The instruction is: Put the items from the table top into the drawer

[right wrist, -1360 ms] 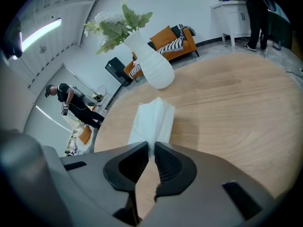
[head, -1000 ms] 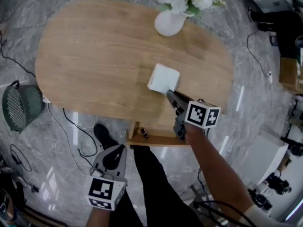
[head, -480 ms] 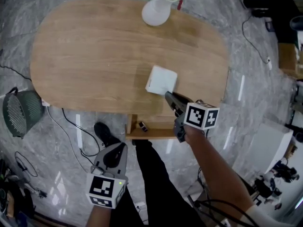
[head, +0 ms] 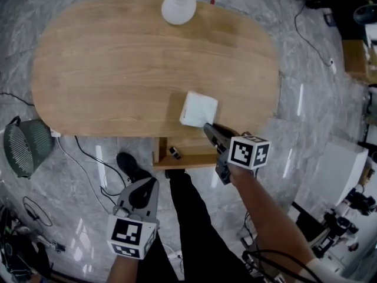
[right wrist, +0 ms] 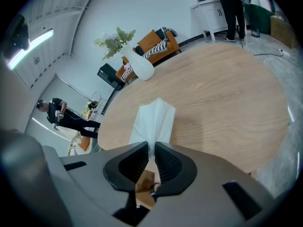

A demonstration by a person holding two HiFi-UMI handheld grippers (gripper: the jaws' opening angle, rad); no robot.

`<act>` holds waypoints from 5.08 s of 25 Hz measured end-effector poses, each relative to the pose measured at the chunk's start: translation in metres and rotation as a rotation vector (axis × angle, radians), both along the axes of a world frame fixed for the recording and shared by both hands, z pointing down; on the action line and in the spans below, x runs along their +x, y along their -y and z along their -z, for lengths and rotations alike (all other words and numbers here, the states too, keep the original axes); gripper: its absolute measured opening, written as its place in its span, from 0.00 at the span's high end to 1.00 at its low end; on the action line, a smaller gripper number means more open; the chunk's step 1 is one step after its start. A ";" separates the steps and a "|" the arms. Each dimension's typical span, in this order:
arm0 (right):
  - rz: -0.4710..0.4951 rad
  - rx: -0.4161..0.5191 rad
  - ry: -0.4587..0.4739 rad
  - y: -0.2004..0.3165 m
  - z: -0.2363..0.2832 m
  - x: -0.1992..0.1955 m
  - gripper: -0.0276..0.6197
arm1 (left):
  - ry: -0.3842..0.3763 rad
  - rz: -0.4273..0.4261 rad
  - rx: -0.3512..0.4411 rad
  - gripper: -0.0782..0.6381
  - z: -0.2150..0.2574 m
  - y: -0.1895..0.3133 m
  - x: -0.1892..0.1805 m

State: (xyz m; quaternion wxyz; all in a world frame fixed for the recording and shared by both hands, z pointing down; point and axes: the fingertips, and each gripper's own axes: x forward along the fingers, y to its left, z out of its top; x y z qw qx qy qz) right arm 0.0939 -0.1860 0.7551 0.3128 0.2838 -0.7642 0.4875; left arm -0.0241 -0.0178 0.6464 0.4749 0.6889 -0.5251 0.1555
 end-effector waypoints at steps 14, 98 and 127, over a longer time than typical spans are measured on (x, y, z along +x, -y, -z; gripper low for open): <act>0.041 -0.040 0.019 -0.060 0.002 0.031 0.86 | -0.011 -0.061 -0.032 0.89 -0.004 -0.008 0.015; 0.194 0.080 0.042 -0.074 0.197 0.092 0.90 | 0.105 -0.091 0.019 0.89 0.166 0.025 0.041; -0.114 0.347 0.095 -0.166 0.376 0.083 0.91 | 0.111 -0.348 0.167 0.89 0.296 -0.081 -0.022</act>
